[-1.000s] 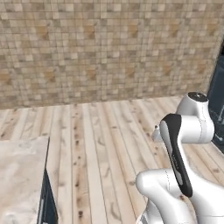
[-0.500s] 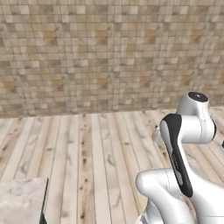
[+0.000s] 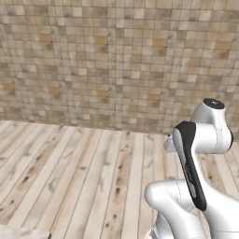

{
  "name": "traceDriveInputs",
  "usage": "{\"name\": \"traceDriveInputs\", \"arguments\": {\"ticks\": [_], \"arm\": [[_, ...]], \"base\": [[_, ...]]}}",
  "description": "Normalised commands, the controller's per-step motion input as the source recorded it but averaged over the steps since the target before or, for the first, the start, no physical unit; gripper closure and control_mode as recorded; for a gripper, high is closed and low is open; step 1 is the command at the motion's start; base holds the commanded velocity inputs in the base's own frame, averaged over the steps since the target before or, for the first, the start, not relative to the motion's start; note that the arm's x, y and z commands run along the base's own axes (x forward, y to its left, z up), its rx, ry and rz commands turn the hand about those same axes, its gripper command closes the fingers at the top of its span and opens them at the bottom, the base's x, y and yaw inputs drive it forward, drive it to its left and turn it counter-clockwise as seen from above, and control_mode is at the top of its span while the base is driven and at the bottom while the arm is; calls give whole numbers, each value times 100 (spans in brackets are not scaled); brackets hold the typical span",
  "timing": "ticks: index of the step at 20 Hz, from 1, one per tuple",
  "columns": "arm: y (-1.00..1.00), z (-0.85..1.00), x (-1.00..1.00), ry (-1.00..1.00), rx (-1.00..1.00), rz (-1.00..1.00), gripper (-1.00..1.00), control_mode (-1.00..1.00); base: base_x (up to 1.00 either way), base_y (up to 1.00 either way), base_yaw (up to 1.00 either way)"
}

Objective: Retrieve the butter from the fridge and place it on a plate on the dining table. Then retrieve the butter knife by the fridge and place it near the plate.

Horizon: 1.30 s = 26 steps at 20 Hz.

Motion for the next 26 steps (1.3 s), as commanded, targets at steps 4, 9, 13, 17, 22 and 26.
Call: {"name": "traceDriveInputs", "arguments": {"ticks": [4, 9, 13, 17, 22, 26], "arm": [[0, 0, 0, 0, 0, 0, 100, 100], [0, 0, 0, 0, 0, 0, 100, 100], [0, 0, 0, 0, 0, 0, 100, 100], [0, 0, 0, 0, 0, 0, 100, 100], [0, 0, 0, 0, 0, 0, 100, 100], [0, 0, 0, 0, 0, 0, 100, 100]], "base": [[100, 0, 55], [100, 0, 57], [100, 0, 64], [100, 0, 66], [100, 0, 63], [100, 0, 57]]}}
